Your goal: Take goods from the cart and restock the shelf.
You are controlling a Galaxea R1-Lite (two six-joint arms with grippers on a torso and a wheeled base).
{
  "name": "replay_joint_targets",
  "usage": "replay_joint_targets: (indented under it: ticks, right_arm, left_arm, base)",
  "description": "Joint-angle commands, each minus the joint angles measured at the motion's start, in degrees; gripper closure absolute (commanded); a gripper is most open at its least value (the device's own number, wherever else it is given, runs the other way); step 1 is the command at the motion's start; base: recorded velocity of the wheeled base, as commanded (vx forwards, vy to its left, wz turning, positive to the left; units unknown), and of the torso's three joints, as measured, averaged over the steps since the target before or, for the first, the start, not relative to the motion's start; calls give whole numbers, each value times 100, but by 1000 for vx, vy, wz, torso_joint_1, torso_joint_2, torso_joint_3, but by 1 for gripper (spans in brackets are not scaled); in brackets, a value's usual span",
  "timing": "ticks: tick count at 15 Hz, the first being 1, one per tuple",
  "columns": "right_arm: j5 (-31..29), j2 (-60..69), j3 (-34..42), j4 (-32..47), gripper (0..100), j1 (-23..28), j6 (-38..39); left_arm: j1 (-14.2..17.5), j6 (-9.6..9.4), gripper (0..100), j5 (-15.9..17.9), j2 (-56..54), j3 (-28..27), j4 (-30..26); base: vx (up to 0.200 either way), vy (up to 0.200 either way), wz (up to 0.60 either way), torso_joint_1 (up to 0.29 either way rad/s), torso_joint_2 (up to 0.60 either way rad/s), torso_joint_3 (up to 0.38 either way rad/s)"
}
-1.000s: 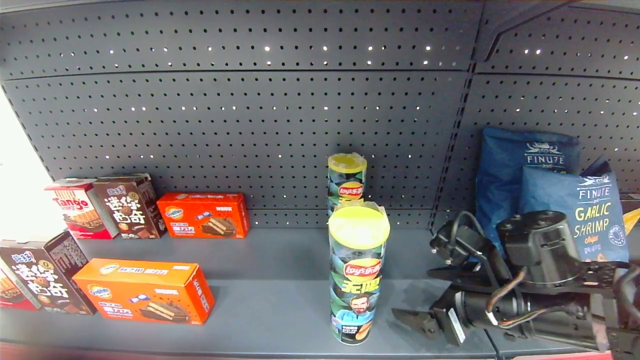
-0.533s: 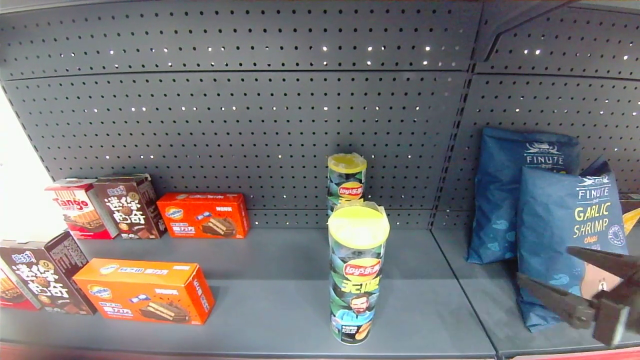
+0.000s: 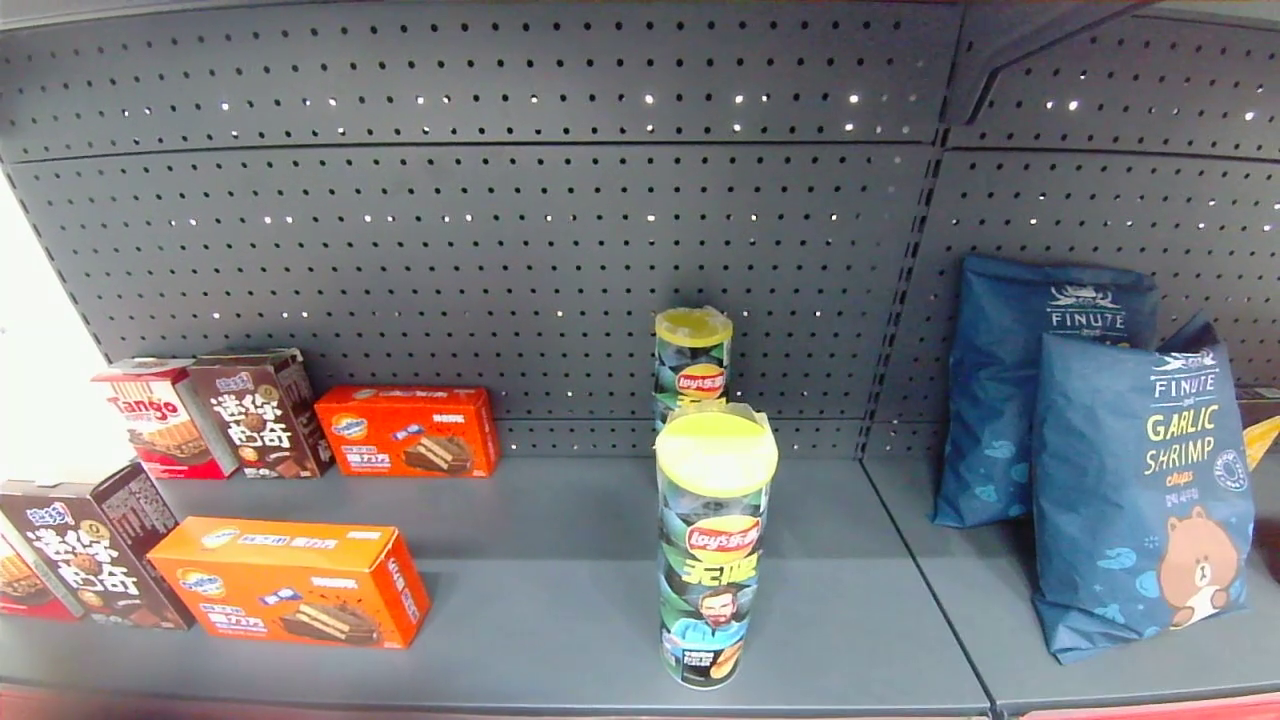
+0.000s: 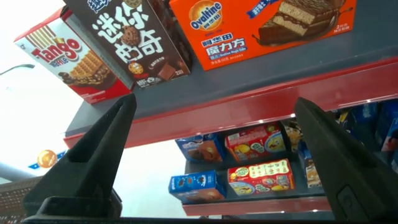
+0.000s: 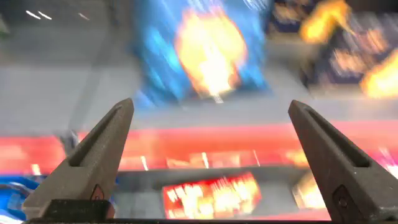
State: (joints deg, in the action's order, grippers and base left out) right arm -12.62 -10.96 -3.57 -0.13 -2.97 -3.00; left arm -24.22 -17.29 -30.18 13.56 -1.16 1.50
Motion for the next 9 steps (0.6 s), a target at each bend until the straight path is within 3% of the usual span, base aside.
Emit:
replay_joint_targets:
  ticks: [1,3,4,6,7,9]
  right_arm:
    - [-21,1096,94,295,0,297,45]
    - [251,1096,102,286,0,289,142]
    - [1007,1096,129,233,0,289,168]
    - [1798,1096,278,-145,0,289,150]
    - [1710,1096,296,-180,0,297,159]
    - [479,1096,296,-162,0,297,300]
  left_arm:
    - [-4,-3,0,-5,16,2,-1]
    - [-21,32,0,-5,16,-7,-1]
    - [-30,59,0,-5,7,-7,-1]
    - [-39,129,0,-5,7,2,-1]
    - [-39,147,0,4,7,2,-1]
    - [-39,173,0,4,7,10,8]
  base:
    - [0,0,0,0,0,0]
    - [0,0,0,0,0,0]
    - [0,0,0,0,0,0]
    - [0,0,0,0,0,0]
    - [0,0,0,0,0,0]
    - [0,0,0,0,0,0]
